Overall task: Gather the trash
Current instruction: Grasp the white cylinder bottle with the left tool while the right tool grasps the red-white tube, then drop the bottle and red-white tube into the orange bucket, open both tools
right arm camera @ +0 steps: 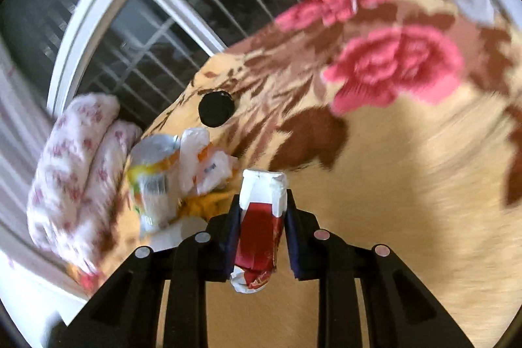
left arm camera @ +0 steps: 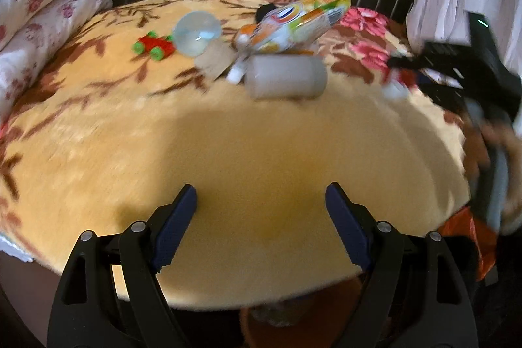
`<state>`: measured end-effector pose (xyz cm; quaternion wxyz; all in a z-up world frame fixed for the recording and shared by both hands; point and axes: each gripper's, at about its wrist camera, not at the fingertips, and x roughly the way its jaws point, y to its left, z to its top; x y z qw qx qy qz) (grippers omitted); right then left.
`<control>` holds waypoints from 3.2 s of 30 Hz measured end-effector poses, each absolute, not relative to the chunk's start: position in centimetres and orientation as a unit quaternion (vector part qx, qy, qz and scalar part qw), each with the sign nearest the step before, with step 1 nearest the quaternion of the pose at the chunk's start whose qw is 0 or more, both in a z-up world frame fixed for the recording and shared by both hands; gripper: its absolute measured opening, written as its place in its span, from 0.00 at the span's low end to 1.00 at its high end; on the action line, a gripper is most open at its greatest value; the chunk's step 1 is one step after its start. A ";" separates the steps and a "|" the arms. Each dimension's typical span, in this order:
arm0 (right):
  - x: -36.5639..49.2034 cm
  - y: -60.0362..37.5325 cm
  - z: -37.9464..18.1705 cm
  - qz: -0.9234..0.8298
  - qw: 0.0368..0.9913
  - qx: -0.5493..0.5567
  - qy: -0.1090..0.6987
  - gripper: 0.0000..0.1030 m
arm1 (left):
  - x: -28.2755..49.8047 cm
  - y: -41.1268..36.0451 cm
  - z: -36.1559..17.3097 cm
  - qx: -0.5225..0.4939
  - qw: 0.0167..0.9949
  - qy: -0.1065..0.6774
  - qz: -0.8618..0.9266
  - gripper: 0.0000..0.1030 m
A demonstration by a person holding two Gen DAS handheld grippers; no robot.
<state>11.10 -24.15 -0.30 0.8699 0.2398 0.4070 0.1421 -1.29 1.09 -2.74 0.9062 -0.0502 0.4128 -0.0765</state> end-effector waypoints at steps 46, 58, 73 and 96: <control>-3.6 -25.5 1.2 0.229 0.903 0.108 0.346 0.24 | 1.5 -0.8 -1.2 -0.080 0.916 0.389 -0.050 0.46; -10.5 -23.4 0.5 0.289 0.876 0.071 0.380 0.24 | -11.3 -3.0 -1.5 0.017 0.914 0.383 -0.130 0.46; -10.7 -17.0 -15.9 0.327 0.752 -0.045 0.570 0.24 | -10.2 -4.6 -18.3 0.071 0.784 0.594 -0.166 0.46; -10.6 -18.9 -20.1 0.279 0.730 -0.029 0.623 0.59 | -9.1 -4.0 -22.7 0.117 0.732 0.658 -0.133 0.73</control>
